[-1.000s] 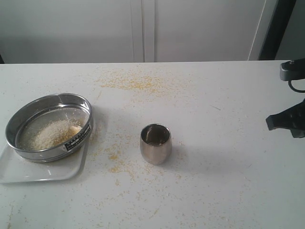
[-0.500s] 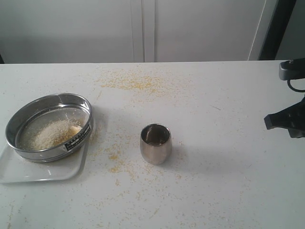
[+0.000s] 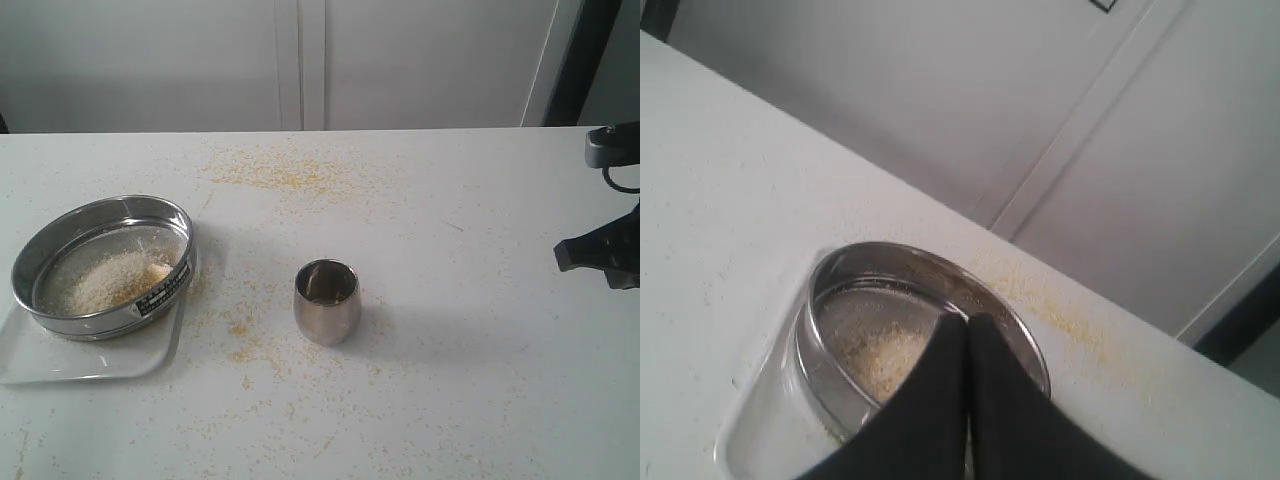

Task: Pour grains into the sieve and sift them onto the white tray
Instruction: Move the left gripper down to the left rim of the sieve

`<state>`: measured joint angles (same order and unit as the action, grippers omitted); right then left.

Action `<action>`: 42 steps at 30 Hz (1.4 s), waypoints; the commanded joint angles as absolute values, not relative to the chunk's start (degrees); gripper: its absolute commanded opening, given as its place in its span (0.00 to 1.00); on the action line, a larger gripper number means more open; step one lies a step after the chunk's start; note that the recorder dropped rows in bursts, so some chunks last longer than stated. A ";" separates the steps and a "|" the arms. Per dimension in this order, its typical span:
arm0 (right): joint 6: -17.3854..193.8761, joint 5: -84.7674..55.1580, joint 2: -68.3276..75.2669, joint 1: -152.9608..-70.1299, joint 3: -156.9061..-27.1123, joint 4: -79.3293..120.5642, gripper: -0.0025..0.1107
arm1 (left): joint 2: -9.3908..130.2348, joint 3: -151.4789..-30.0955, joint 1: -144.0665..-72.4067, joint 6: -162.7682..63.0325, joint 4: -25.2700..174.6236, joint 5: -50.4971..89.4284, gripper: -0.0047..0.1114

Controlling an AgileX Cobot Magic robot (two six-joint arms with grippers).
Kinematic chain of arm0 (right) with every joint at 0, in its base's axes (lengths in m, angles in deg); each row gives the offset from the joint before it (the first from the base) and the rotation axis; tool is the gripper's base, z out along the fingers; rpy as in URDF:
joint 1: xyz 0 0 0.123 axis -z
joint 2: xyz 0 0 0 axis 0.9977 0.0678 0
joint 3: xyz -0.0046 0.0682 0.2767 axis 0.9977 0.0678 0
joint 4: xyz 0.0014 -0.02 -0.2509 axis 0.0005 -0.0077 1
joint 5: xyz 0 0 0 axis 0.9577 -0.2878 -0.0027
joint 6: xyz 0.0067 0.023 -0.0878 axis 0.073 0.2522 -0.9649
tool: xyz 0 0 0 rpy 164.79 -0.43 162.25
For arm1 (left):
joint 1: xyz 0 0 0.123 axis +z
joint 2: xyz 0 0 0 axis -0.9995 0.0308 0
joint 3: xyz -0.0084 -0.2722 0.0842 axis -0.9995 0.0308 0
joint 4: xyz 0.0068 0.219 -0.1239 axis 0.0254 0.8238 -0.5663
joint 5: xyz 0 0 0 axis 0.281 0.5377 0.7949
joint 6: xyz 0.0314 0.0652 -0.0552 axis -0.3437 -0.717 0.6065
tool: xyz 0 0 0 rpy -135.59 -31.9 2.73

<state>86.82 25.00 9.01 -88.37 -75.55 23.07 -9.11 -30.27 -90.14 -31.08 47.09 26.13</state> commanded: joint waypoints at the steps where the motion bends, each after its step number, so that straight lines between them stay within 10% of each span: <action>1: 86.13 24.32 8.63 -87.76 -75.60 23.21 0.02 | -9.39 -32.48 -90.25 -31.15 46.12 27.06 0.04; 42: 86.13 24.32 8.63 -87.76 -75.60 23.21 0.02 | 75.17 -97.14 -90.05 -51.41 71.48 -22.75 0.04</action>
<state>86.73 24.92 9.01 -88.37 -75.55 23.07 71.91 -94.04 -90.14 -52.41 71.35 -21.20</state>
